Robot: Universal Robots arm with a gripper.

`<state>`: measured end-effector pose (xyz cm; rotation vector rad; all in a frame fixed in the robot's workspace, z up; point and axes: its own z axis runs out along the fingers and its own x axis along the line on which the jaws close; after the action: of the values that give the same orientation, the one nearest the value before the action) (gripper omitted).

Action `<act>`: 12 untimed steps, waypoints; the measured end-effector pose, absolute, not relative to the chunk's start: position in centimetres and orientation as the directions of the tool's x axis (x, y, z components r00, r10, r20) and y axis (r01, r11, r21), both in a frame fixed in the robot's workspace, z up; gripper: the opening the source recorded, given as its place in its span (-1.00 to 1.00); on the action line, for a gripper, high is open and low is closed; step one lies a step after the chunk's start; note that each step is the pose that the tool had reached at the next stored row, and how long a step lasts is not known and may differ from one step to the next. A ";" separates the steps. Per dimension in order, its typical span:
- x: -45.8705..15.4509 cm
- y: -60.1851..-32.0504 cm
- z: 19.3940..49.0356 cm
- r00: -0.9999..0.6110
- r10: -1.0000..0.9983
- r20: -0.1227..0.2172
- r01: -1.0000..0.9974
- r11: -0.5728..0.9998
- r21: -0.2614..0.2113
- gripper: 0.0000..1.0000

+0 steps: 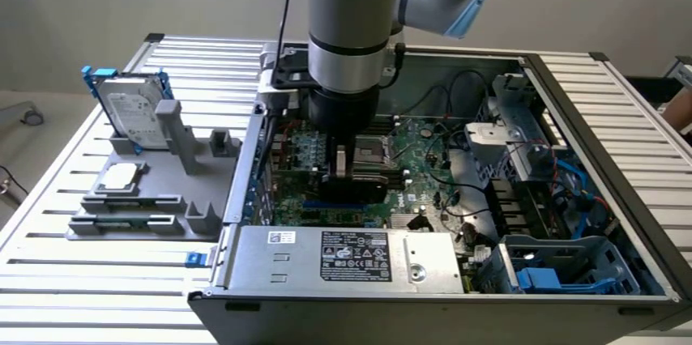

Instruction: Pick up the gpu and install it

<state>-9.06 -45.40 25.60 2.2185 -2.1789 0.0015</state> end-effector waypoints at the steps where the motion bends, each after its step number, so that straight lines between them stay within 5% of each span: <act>1: -9.1 -45.4 25.6 0.018 -1.000 0.023 -1.000 -0.018 0.022 -0.47; 12: -9.2 -45.4 25.0 0.018 -1.000 0.021 -1.000 -0.018 0.022 -0.47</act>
<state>-9.19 -45.40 25.05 2.2199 -2.1798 -0.0012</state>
